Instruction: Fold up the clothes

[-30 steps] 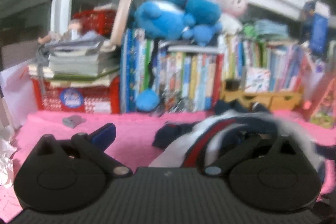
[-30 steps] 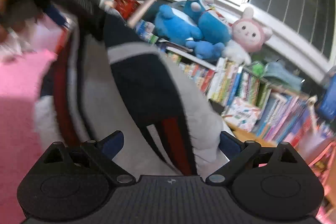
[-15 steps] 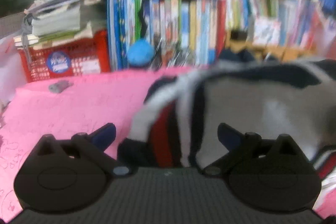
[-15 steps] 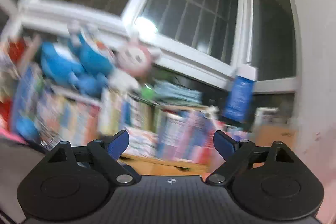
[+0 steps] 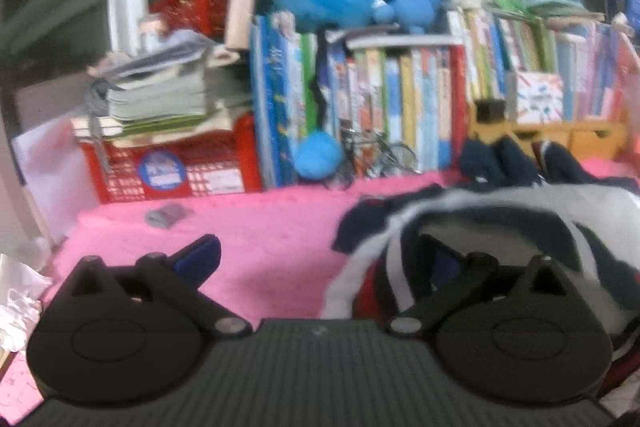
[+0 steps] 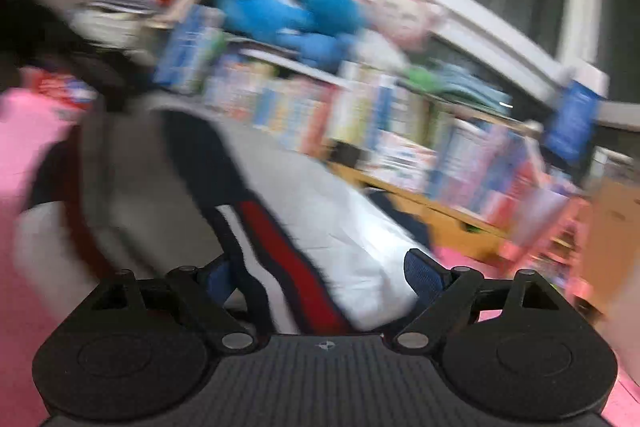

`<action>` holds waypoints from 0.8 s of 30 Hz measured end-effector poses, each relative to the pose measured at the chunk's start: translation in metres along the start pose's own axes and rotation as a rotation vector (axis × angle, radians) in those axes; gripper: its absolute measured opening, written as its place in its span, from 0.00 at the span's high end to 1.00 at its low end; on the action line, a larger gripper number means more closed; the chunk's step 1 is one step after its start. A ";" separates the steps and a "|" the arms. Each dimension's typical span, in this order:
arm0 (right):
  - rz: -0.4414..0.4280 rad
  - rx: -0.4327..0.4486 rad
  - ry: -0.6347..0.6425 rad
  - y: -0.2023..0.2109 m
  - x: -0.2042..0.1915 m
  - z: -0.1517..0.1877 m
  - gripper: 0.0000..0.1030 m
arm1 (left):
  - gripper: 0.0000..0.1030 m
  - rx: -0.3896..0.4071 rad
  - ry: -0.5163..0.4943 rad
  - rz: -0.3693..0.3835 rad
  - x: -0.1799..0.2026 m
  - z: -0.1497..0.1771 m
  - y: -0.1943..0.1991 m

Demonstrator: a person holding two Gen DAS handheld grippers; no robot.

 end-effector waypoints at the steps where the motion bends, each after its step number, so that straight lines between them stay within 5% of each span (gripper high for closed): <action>1: 0.034 -0.005 -0.022 -0.002 0.012 -0.001 0.16 | 0.00 -0.015 0.007 0.014 -0.001 0.002 -0.002; 7: 0.168 0.054 -0.089 0.014 0.093 -0.016 0.12 | 0.00 -0.109 -0.038 0.165 0.048 0.035 -0.005; 14: 0.260 0.123 -0.276 0.031 0.184 -0.036 0.12 | 0.00 -0.103 -0.118 0.079 0.055 0.054 -0.017; 18: 0.254 0.035 -0.248 0.016 0.217 -0.020 0.05 | 0.00 -0.126 0.023 0.234 0.020 0.027 -0.008; 21: 0.241 -0.033 -0.193 -0.009 0.226 -0.008 0.00 | 0.00 -0.105 0.141 0.425 0.001 0.002 0.013; 24: 0.169 -0.168 -0.131 -0.056 0.214 0.008 0.00 | 0.00 -0.116 0.127 0.380 0.001 0.004 0.008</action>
Point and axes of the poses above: each gripper's, at about its wrist camera, not at the fingertips, and y roughly against the way its jaws point, x to its right, z to its underside, the point moved 6 cm from there along -y, roughly the way its jaws point, and after that the axes turned 9 degrees about -z, right-handed, at the moved point
